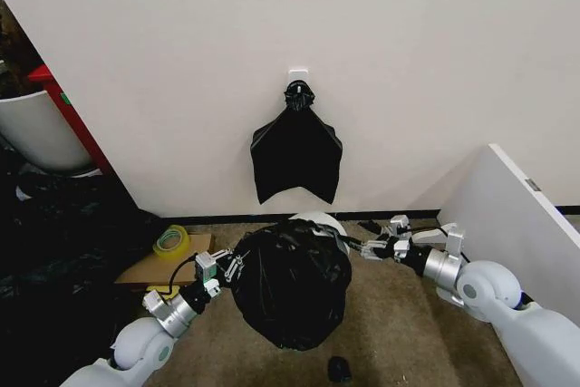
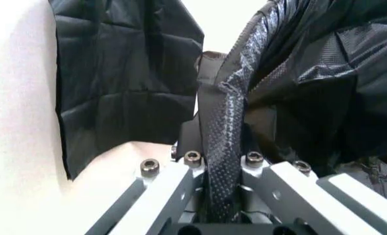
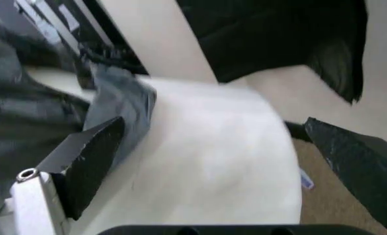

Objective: Place the garbage bag over the trash bin.

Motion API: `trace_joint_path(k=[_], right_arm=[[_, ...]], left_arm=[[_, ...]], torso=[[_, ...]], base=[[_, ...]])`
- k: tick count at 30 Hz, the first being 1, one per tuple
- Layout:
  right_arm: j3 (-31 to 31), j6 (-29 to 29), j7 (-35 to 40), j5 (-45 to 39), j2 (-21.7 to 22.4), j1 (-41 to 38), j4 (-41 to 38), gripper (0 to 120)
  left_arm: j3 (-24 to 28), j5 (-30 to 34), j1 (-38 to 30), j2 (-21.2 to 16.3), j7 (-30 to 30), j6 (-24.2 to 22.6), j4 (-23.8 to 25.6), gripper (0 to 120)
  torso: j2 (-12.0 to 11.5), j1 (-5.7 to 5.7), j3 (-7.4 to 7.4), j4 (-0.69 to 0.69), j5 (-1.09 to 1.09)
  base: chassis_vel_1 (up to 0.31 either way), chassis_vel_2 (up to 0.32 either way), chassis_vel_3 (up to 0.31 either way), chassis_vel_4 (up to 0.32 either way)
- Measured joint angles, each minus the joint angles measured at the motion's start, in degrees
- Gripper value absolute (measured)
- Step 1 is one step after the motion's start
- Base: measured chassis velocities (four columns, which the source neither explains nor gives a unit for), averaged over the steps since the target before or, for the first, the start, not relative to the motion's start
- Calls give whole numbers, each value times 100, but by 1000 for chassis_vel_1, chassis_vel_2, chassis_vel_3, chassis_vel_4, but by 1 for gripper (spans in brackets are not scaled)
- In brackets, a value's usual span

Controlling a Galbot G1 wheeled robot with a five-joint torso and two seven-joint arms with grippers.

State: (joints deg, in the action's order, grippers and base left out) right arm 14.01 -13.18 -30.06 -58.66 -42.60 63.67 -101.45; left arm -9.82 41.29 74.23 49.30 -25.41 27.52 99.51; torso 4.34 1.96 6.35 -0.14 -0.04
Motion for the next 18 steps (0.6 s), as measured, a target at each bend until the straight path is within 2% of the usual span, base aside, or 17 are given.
trace_joint_path(k=[5, 12, 14, 16, 17, 18], right_arm=[[97, 65, 92, -373, -45, -68, 58, 100], [296, 219, 1077, -445, -223, 125, -415, 100], [385, 117, 2375, 128, -377, 485, -1146, 100], [326, -91, 3166, 422, -446, 680, -1613, 100], [326, -91, 3166, 422, -446, 680, -1613, 100], [244, -308, 3739, 493, -536, 713, -1895, 100]], left_arm=[[-5, -32, 34, 27, 116, -52, 22, 1], [43, -157, 66, 90, 802, -330, 107, 1], [118, -150, -25, 137, 1624, -712, 284, 1], [175, -41, -86, 164, 2063, -1043, 478, 1], [175, -41, -86, 164, 2063, -1043, 478, 1], [205, 15, -100, 179, 2405, -1371, 646, 1]], torso=[[0, 0, 0, 0, 0], [0, 0, 0, -1, -1], [0, 0, 0, 0, 1], [0, 0, 0, -4, -1], [0, 0, 0, -4, -1], [0, 0, 0, -3, 1]], base=[[0, 0, 0, 0], [0, 0, 0, 0], [0, 0, 0, 0], [0, 0, 0, 0], [0, 0, 0, 0], [0, 0, 0, 0]])
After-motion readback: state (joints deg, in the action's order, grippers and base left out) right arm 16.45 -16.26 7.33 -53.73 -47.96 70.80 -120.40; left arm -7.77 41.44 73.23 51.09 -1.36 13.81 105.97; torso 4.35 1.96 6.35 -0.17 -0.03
